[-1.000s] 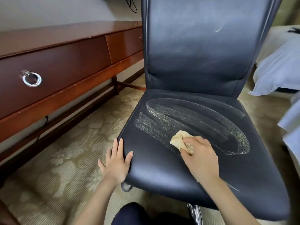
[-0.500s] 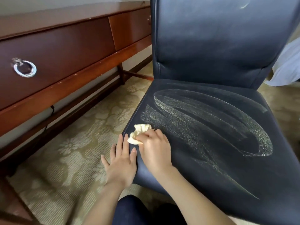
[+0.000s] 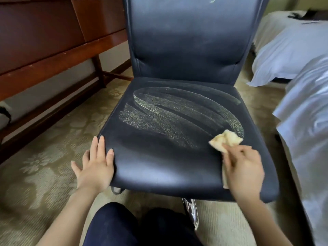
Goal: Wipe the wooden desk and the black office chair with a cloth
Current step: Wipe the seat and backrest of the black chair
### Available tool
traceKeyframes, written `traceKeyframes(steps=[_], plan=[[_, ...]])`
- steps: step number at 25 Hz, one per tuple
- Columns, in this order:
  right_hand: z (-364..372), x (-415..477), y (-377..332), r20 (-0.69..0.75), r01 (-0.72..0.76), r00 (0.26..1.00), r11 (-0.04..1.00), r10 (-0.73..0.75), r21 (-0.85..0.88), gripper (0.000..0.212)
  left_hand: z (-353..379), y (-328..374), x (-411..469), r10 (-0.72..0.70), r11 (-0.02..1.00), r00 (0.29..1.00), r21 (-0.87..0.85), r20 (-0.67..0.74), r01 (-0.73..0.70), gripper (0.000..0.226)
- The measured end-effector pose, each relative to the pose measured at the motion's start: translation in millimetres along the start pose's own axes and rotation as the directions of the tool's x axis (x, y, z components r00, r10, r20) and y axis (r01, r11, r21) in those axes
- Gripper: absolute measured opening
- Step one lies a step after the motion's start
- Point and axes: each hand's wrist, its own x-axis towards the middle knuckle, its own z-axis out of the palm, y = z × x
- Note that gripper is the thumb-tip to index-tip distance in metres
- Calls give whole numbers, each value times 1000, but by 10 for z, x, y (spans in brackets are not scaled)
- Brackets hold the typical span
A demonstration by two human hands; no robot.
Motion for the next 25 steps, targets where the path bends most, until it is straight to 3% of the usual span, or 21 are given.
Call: traceKeyframes(steps=[3,5,7,11,13,15,18,22,25], plan=[[-140,29,410,-99,-273,958,961,269,-31,18,25,28,-67,5,1000,1000,16,-8,-5,55],[-111,18,368,-117,-306,946,952,302,-18,18,27,37,-86,4,999,1000,36,-20,-3,56],[-52,-50,112,-105,-205,974,979,203,-13,18,37,41,-107,1,998,1000,58,-24,0,56],[5,-323,-557,39,-19,999,981,12,192,31,53,2,-117,5,996,999,94,-35,-1,57],[14,-524,-795,91,137,982,957,-164,254,34,52,-6,-118,4,995,999,101,-38,0,56],[10,-656,-869,111,209,962,935,-248,286,37,45,-7,-118,4,995,999,100,-38,0,56],[-49,-644,-632,98,132,981,946,-167,296,38,48,-22,-105,13,994,999,107,-46,-8,57],[-189,-459,-16,11,-41,999,986,40,159,25,83,-22,-125,31,997,997,73,-71,-26,57],[-253,-247,428,-81,-272,958,961,276,54,17,121,4,-163,26,999,996,24,-90,-24,57]])
